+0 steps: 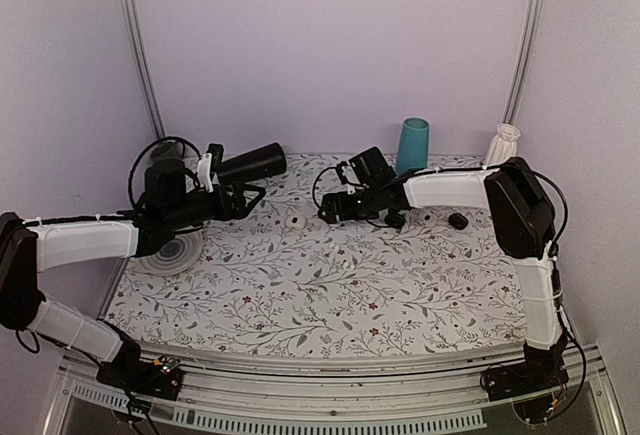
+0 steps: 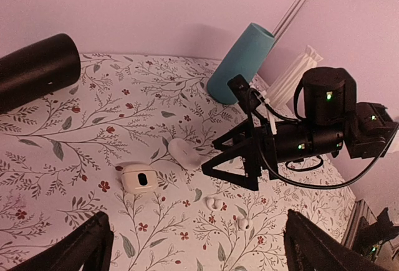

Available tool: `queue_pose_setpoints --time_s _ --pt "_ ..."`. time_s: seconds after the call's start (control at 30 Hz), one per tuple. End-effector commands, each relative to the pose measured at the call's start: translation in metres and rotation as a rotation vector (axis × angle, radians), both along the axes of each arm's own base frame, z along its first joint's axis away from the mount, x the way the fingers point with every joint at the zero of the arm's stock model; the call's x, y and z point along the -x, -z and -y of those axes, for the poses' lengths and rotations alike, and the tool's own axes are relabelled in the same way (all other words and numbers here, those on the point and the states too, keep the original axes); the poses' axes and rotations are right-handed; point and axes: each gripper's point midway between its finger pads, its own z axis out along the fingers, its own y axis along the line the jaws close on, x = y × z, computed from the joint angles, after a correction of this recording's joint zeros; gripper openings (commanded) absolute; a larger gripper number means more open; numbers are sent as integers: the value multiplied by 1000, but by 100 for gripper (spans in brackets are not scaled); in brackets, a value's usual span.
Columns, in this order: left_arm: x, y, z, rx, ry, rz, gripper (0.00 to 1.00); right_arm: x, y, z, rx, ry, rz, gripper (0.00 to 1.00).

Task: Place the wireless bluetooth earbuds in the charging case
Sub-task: Pick up the charging case from the center of the board.

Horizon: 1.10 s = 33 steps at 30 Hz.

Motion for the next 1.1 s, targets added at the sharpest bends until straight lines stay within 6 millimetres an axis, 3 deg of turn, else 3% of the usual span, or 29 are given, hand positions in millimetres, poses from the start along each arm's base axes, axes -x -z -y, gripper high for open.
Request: queue_pose_setpoints --time_s 0.0,0.23,0.33,0.57,0.7,0.77,0.87,1.03,1.07 --pt "-1 -6 -2 1 -1 17 96 -9 17 0 68 16 -8 99" --pt "-3 -6 -2 0 -2 17 96 -22 36 8 152 74 1 99" --pt "-3 -5 -2 -1 -1 15 96 -28 58 13 211 102 -8 95" --pt "-5 -5 -2 -11 -2 7 96 -31 79 10 388 106 45 74" --pt "-6 -4 -2 -11 -2 -6 96 -26 82 10 440 106 56 68" --pt "-7 -3 -1 -9 -1 -18 96 -23 82 11 443 108 50 64" --pt "-9 -1 2 6 3 -41 96 -19 74 8 409 99 52 48" --pt "-13 6 8 52 11 -108 94 -15 41 3 319 75 107 30" --pt "-14 9 10 61 14 -129 93 -14 25 3 295 68 133 28"
